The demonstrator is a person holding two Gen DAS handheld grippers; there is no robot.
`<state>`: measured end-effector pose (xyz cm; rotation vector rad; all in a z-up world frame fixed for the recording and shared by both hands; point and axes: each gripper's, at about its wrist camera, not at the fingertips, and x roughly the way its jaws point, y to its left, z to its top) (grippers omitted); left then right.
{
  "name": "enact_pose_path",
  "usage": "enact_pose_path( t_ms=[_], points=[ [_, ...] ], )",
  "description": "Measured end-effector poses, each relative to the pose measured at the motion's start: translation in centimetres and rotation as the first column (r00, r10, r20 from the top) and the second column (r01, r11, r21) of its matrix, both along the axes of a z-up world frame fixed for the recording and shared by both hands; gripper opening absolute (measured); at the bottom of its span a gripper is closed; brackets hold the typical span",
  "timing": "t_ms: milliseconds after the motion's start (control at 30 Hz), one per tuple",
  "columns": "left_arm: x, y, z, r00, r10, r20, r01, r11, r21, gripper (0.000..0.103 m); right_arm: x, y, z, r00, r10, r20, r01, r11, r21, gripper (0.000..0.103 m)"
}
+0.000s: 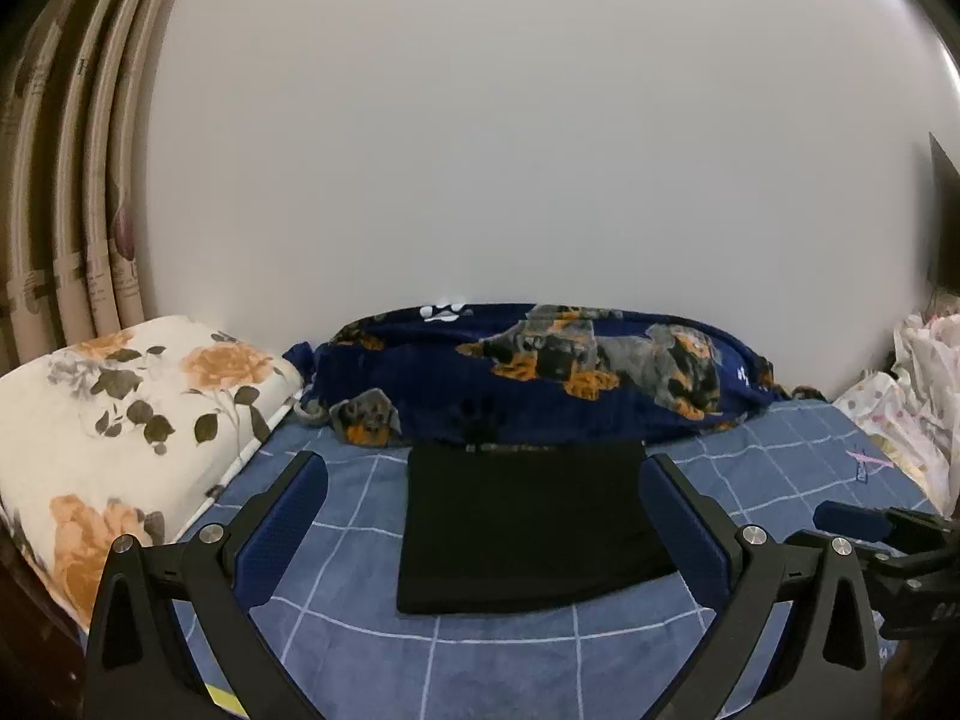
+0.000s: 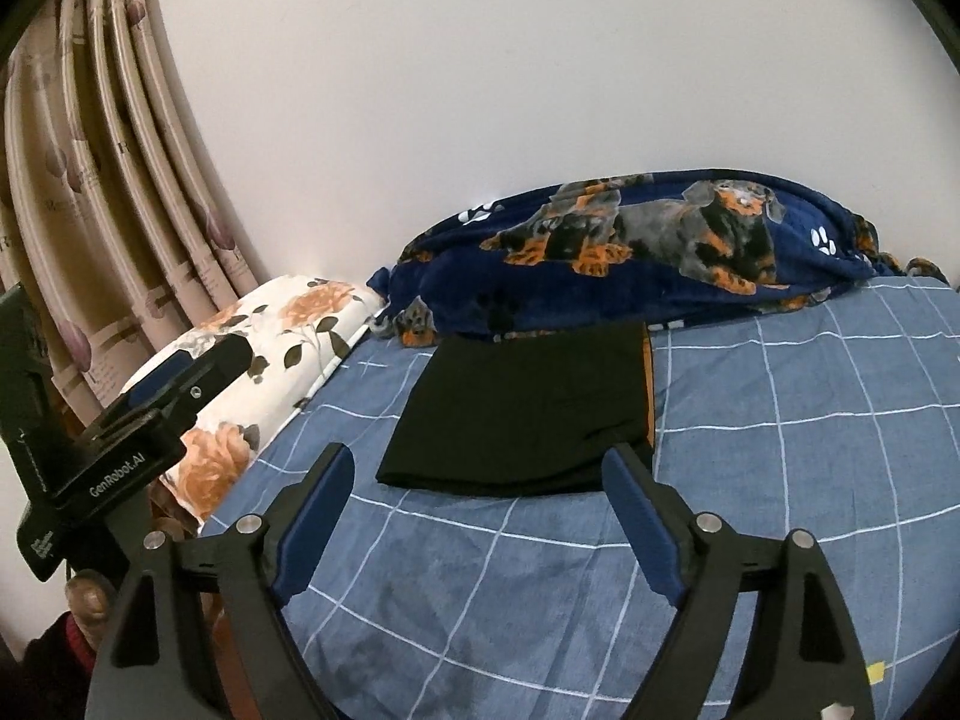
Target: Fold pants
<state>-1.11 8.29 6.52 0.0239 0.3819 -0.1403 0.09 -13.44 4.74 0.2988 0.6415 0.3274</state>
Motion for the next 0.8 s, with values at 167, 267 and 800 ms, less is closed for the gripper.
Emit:
enact_pose_path(
  t_ms=[167,267,800],
  points=[
    [0.3,-0.1,-0.5,1.000,-0.002,-0.017,0.002,1.000,0.006,0.103,0.0,0.1,-0.4,1.000,0.007,-0.012,-0.007,1.000,0.000,0.084],
    [0.4,-0.2,-0.8,1.000,0.000,-0.024,0.001,1.000,0.011,0.103,0.2,0.0,-0.7,1.000,0.007,-0.022,-0.007,1.000,0.005,0.085],
    [0.7,-0.4,-1.4,0.999,-0.009,-0.038,0.010,1.000,0.025,0.103,0.4,0.1,-1.1,0.999,0.014,-0.038,-0.014,1.000,0.007,0.088]
  ],
)
